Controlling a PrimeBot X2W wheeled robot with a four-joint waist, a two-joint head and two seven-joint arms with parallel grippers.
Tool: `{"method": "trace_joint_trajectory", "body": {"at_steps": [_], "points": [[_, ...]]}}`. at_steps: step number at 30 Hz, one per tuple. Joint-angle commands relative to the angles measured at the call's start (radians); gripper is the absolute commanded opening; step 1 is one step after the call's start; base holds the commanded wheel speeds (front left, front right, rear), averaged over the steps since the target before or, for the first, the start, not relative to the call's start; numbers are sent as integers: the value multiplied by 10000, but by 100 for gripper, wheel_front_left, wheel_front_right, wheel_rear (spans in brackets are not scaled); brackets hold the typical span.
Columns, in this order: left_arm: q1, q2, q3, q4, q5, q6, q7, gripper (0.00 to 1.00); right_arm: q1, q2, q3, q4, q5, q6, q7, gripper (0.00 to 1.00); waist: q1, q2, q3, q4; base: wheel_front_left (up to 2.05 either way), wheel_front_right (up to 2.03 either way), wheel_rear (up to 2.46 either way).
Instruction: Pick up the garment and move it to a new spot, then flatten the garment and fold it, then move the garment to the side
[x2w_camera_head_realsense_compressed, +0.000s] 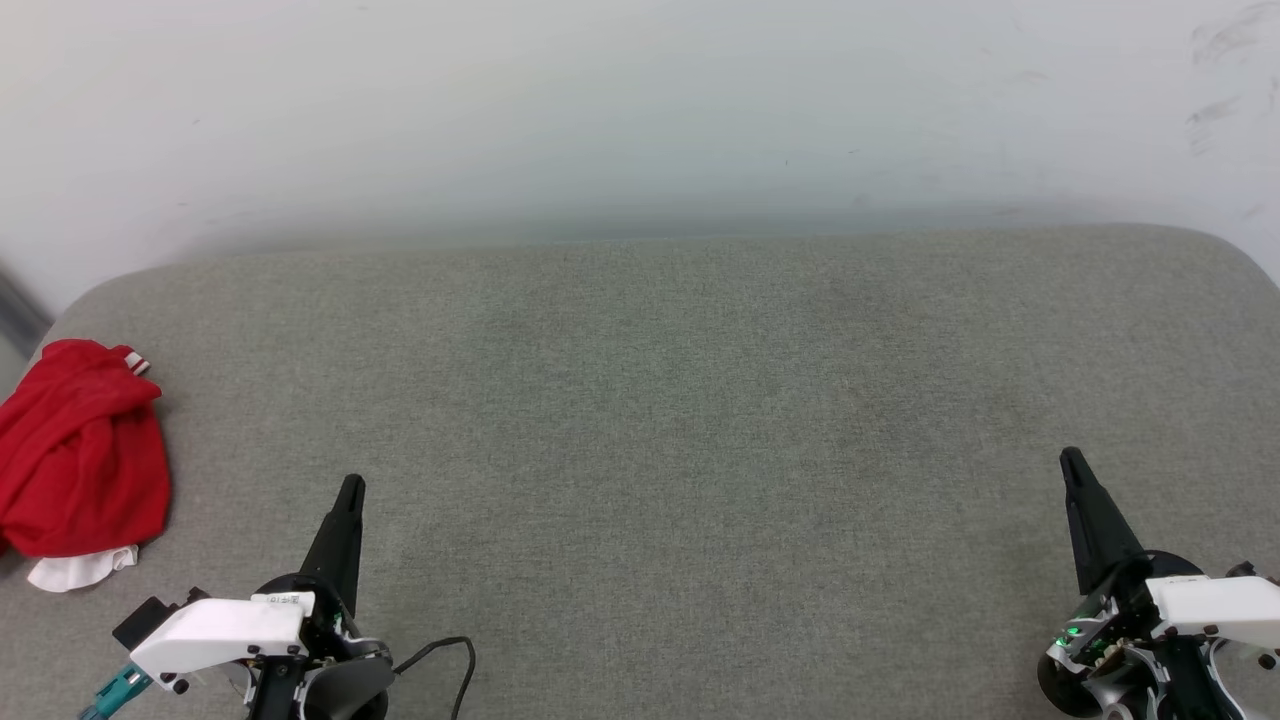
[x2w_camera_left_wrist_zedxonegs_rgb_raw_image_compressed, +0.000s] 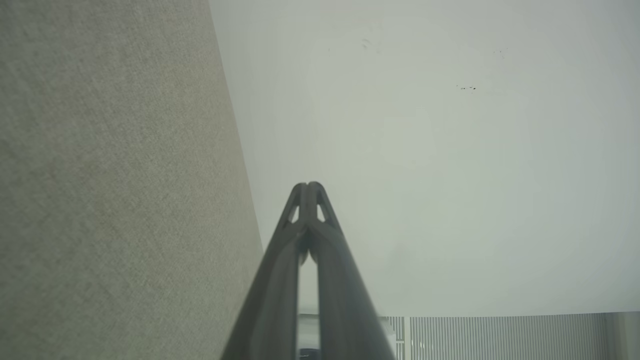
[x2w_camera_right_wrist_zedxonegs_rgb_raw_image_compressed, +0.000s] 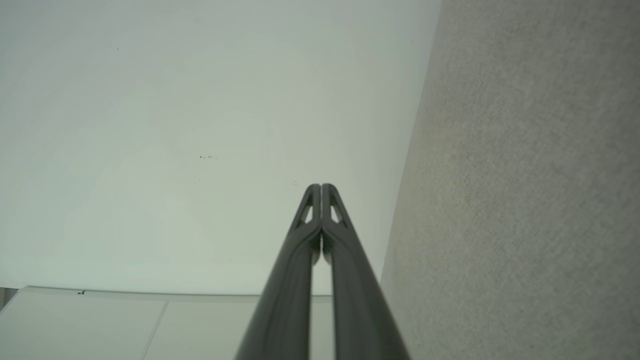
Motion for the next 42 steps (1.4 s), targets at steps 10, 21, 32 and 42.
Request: {"method": "trace_joint_trajectory", "body": {"at_steps": [10, 21, 32, 42], "points": [[-94, -11, 34, 8, 28, -30, 28, 0, -109, 39, 2, 9, -49, 0, 14, 0, 0, 0, 0, 0, 0, 0, 0], [13, -2, -8, 26, -1, 0, -8, 100, 17, 0, 2, 24, -1, 2, -4, 100, 0, 0, 0, 0, 0, 0, 0], [370, -34, -17, -106, 212, 2, -429, 100, 357, 9, -21, 140, -491, -1, -426, 100, 0, 0, 11, 0, 0, 0, 0], [378, -28, 333, -580, 1851, 195, -893, 100, 427, 10, -146, -388, -2246, 0, -893, 100, 0, 0, 28, 5, 0, 0, 0]]}}
